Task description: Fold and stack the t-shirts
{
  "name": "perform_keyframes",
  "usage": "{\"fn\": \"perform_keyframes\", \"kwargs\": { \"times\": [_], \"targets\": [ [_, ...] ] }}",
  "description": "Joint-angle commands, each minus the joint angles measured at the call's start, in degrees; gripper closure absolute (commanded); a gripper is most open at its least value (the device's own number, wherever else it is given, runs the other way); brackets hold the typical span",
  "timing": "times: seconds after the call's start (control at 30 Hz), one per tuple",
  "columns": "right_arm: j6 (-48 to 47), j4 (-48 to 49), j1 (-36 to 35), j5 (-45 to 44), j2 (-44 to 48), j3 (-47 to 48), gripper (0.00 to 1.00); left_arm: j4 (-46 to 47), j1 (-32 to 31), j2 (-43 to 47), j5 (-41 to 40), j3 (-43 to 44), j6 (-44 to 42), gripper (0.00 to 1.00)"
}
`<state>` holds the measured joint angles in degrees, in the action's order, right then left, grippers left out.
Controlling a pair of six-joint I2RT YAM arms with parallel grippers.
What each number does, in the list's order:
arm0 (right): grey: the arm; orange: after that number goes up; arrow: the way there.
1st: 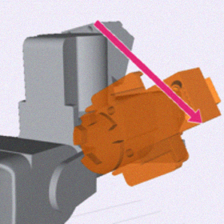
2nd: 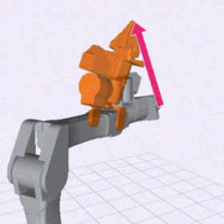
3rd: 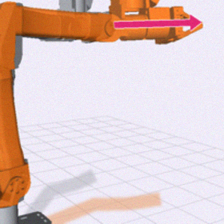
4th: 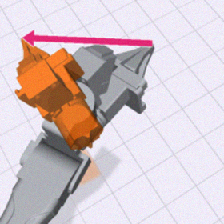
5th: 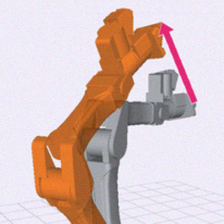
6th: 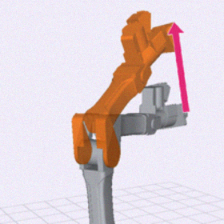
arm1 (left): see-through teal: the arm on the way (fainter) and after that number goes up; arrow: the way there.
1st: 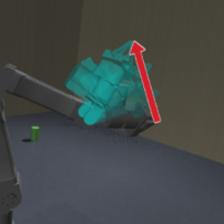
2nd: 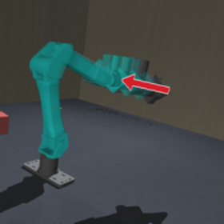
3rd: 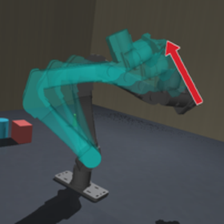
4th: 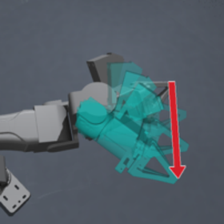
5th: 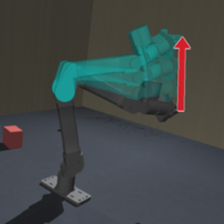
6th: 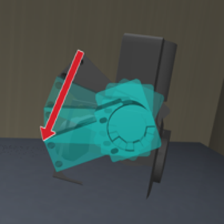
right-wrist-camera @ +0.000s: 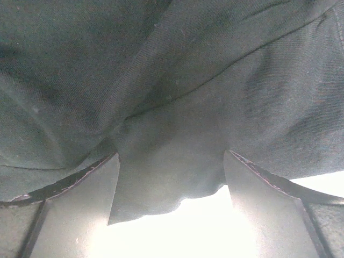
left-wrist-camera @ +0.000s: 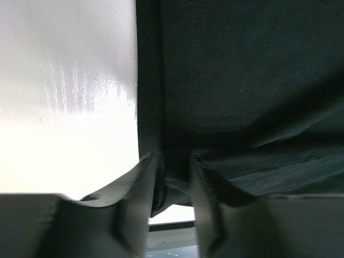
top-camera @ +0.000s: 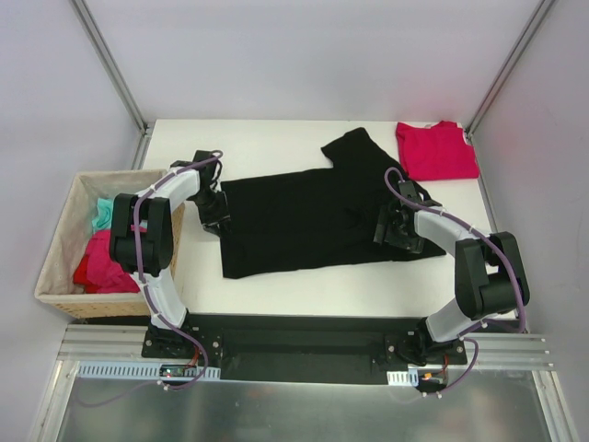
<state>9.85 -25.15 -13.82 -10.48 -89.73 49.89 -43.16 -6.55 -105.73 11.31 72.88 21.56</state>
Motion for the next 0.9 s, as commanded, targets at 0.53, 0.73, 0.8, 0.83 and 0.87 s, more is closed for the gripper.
{"fn": "perform_keyframes", "kwargs": {
  "times": [0.53, 0.73, 0.8, 0.83, 0.87],
  "targets": [
    [0.53, 1.24, -0.06, 0.20, -0.44, -0.49, 0.18, -2.02, -1.54, 1.06, -2.96, 0.60, -0.73, 1.00],
    [0.61, 1.15, -0.15, 0.02, -0.35, -0.67, 0.19, -2.37, -1.45, 1.40, -4.54, 2.00, -1.35, 1.00],
    [0.53, 1.33, -0.15, -0.07, -0.36, -0.76, 0.19, -3.42, -1.36, 1.58, -5.24, 3.83, -1.87, 1.00],
    [0.52, 1.33, -0.06, 0.02, -0.44, -0.67, 0.19, -3.86, -1.19, 1.58, -5.94, 4.54, -2.05, 1.00],
    [0.61, 1.24, -0.15, 0.11, -0.44, -0.67, 0.19, -4.21, -1.10, 1.50, -6.12, 5.16, -2.31, 1.00]
  ]
}}
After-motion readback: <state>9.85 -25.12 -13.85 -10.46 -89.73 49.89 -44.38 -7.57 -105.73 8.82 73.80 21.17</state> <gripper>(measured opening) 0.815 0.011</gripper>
